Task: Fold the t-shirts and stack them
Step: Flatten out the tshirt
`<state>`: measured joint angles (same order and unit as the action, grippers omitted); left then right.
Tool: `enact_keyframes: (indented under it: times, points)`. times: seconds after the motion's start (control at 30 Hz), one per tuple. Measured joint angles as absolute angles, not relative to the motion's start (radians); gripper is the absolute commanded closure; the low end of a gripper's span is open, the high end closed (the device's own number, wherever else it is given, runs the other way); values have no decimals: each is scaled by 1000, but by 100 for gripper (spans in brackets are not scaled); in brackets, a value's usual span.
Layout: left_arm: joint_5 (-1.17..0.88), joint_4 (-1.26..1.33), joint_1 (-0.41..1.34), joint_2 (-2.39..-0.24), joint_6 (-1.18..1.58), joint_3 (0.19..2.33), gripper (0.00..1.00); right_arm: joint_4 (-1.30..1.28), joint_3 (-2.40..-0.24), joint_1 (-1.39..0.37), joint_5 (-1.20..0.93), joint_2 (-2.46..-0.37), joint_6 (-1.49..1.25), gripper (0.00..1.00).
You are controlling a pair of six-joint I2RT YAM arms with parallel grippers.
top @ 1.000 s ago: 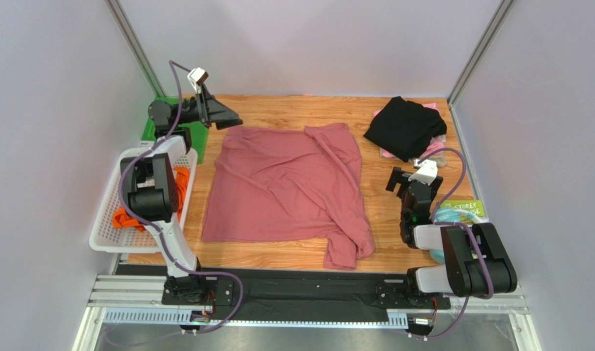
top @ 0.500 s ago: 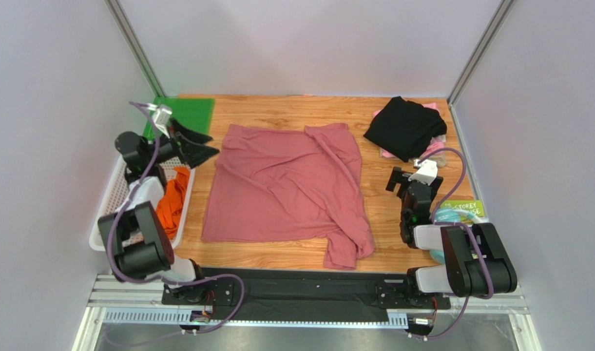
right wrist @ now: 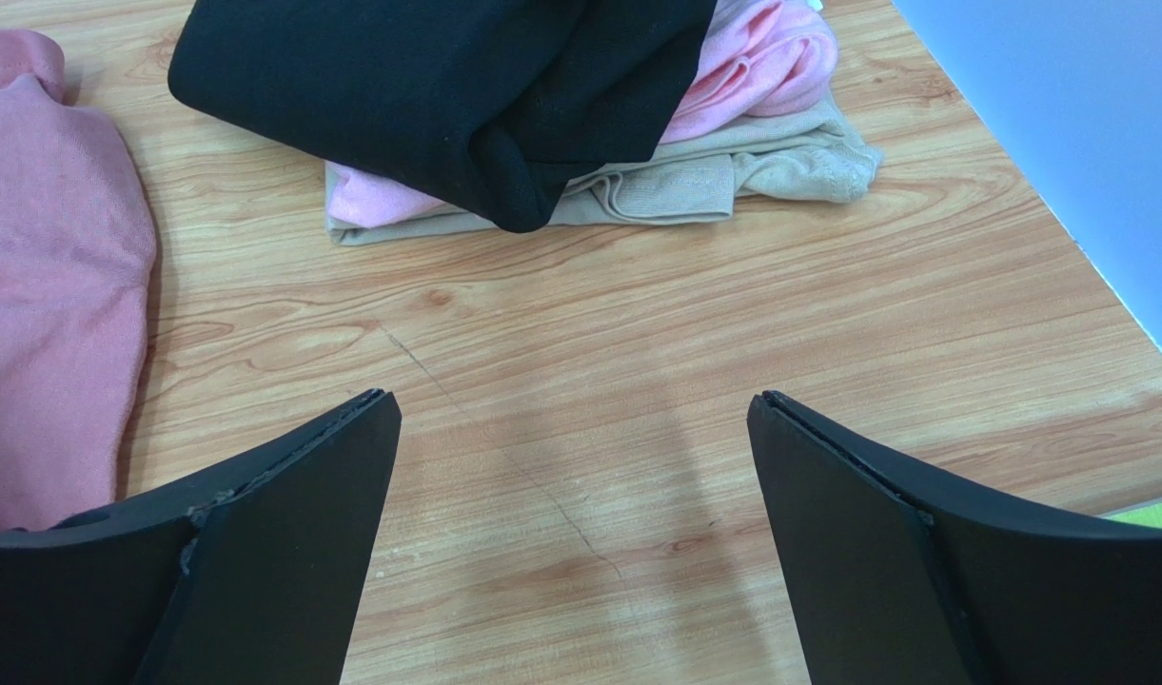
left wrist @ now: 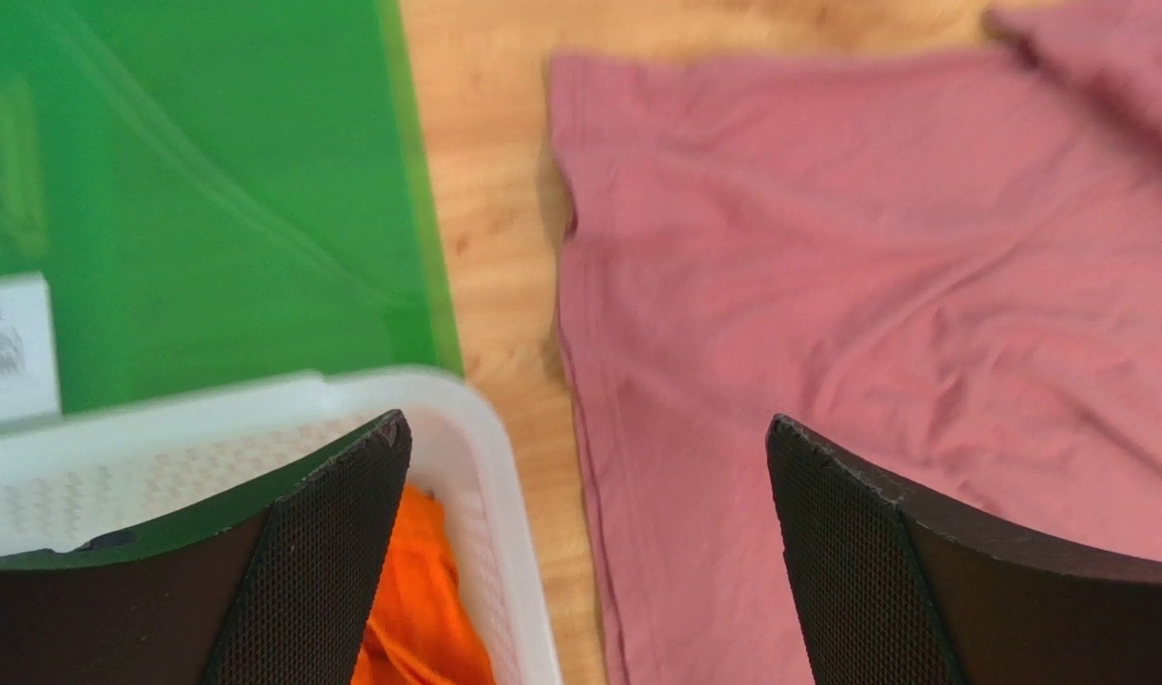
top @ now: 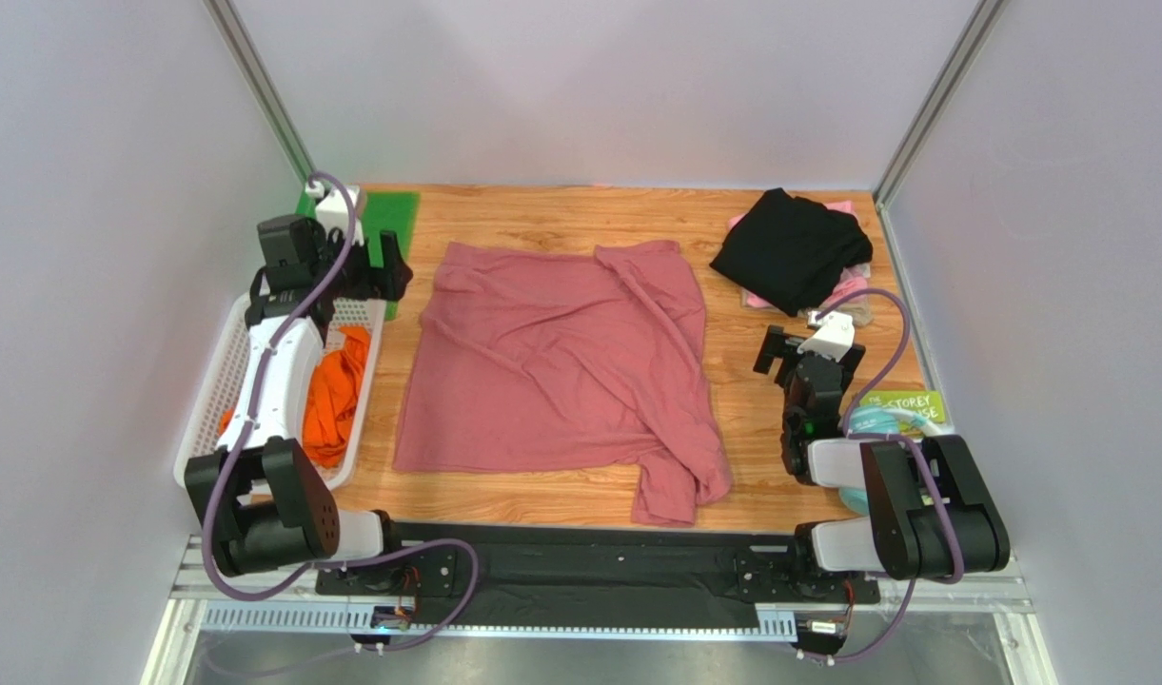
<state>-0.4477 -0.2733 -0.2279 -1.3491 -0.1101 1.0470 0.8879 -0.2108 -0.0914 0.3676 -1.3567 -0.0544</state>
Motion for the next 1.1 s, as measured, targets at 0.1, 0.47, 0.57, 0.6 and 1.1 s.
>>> enact_keyframes:
  times: [0.1, 0.47, 0.57, 0.6, 1.1]
  points:
    - [-417, -299, -173, -1336, -70, 1135, 0, 888, -211, -91, 368, -1357, -54, 0]
    - [-369, -541, 90, -1371, -51, 1243, 0, 888, -211, -91, 368, -1357, -54, 0]
    - [-338, -583, 89, -1464, -70, 1317, 0, 888, -211, -91, 367, -1357, -54, 0]
    - [-328, -595, 85, -1477, -76, 1321, 0, 888, -211, -91, 367, -1357, -54, 0]
    - [-440, -710, -19, -1629, -47, 1481, 0, 552, -355, -155, 412, -1250, -38, 0]
